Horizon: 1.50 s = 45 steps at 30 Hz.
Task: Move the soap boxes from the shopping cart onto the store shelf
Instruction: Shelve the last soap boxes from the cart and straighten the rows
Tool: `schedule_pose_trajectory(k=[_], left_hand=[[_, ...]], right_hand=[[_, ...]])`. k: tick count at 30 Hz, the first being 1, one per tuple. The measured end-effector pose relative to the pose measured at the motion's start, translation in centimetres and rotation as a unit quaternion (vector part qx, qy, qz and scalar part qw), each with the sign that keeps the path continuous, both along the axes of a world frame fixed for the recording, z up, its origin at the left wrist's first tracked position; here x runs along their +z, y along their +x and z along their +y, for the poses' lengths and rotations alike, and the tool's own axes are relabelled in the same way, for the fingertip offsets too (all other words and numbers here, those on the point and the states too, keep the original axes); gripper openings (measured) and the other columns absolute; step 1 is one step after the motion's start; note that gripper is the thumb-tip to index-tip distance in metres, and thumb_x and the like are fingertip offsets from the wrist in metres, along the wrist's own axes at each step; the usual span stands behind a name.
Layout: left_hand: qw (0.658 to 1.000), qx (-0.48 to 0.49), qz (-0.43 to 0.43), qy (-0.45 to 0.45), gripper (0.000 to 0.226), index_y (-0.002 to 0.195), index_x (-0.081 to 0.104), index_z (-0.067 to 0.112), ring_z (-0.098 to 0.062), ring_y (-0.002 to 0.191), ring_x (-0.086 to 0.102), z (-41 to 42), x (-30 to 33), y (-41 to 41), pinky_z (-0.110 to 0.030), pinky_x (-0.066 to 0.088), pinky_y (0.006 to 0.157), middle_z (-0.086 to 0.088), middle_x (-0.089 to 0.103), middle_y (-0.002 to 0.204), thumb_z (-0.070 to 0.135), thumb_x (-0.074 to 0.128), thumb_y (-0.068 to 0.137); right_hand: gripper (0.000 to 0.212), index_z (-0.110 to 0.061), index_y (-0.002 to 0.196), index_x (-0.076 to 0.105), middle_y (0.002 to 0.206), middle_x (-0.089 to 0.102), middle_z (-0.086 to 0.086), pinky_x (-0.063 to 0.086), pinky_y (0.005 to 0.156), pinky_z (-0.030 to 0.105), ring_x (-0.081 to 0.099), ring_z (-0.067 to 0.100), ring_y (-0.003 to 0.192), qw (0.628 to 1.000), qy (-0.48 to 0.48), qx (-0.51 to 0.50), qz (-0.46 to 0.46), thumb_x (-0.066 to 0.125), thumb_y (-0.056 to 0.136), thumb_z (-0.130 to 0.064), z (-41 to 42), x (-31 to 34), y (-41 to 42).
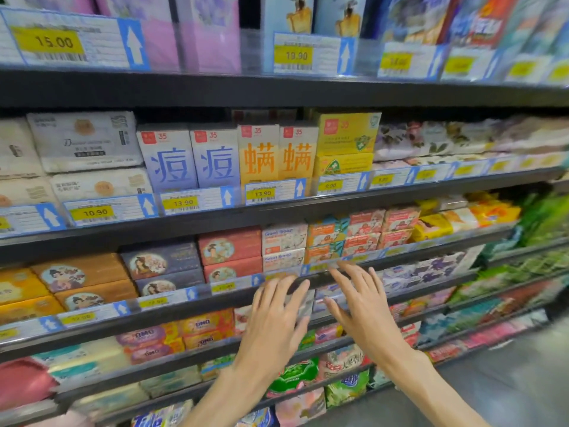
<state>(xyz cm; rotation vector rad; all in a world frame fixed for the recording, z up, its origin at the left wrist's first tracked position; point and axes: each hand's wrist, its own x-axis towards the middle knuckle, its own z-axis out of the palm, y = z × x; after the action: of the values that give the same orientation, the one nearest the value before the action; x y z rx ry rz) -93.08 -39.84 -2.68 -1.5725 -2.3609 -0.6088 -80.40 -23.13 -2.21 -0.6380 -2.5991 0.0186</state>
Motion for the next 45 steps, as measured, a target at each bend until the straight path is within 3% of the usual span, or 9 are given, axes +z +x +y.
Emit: schedule_pose_trajectory(k=[6,10,19,26,37,45], left_hand=[[0.998,0.061,0.017,0.022,0.057,0.149,0.034,0.026,-0.023,0.139,0.031,2.5,1.8,0.4,-0.041,0.030,0.116,-0.002,0.035,0.149,0.043,0.052,0.097],[0.991,0.130,0.016,0.032,0.059,0.149,0.033,0.022,-0.024,0.141,0.026,4.5,2.7,0.2,-0.039,0.030,0.116,-0.004,0.029,0.152,0.044,0.050,0.097],[0.976,0.215,0.029,0.006,0.070,0.152,0.028,0.017,-0.029,0.141,0.026,6.9,2.3,1.1,-0.042,0.030,0.115,-0.010,0.030,0.150,0.041,0.054,0.092],[0.974,0.224,0.044,-0.010,0.070,0.150,0.032,0.016,-0.030,0.139,0.030,7.1,2.3,0.9,-0.045,0.031,0.114,-0.011,0.035,0.146,0.039,0.057,0.089],[0.977,0.163,0.091,0.099,0.043,0.132,0.056,0.013,-0.029,0.132,0.039,4.7,4.2,-0.7,-0.044,0.033,0.109,-0.008,0.049,0.136,0.017,0.061,0.090],[0.970,0.198,0.101,0.100,0.051,0.135,0.051,0.012,-0.033,0.120,0.043,4.3,6.3,-2.8,-0.046,0.037,0.105,-0.011,0.049,0.128,0.015,0.065,0.086]], right_hand=[[0.059,-0.021,0.146,0.040,0.149,0.039,0.006,0.029,0.115,0.049,0.041,0.027,0.135,0.999,0.021,0.032,0.010,0.038,0.098,-0.056,1.8,0.9,-2.6],[0.066,-0.019,0.151,0.033,0.155,0.030,0.012,0.025,0.115,0.052,0.031,0.032,0.141,0.997,0.044,0.057,0.000,0.037,0.098,-0.058,3.3,1.5,-3.6],[0.063,-0.020,0.149,0.036,0.151,0.035,0.013,0.022,0.115,0.055,0.031,0.033,0.141,0.995,0.064,0.078,0.007,0.039,0.097,-0.055,4.9,1.3,-4.3],[0.061,-0.019,0.147,0.041,0.147,0.038,0.014,0.020,0.116,0.056,0.033,0.034,0.138,0.994,0.074,0.081,0.023,0.046,0.094,-0.050,5.2,1.3,-4.7],[0.035,-0.012,0.126,0.059,0.132,0.051,0.013,0.038,0.105,0.054,0.047,0.033,0.124,0.977,0.019,0.150,0.149,0.058,0.094,-0.026,6.3,2.3,-4.7],[0.035,-0.011,0.127,0.058,0.128,0.053,0.013,0.046,0.098,0.044,0.049,0.035,0.117,0.980,0.020,0.144,0.140,0.060,0.093,-0.022,6.7,4.9,-5.2]])
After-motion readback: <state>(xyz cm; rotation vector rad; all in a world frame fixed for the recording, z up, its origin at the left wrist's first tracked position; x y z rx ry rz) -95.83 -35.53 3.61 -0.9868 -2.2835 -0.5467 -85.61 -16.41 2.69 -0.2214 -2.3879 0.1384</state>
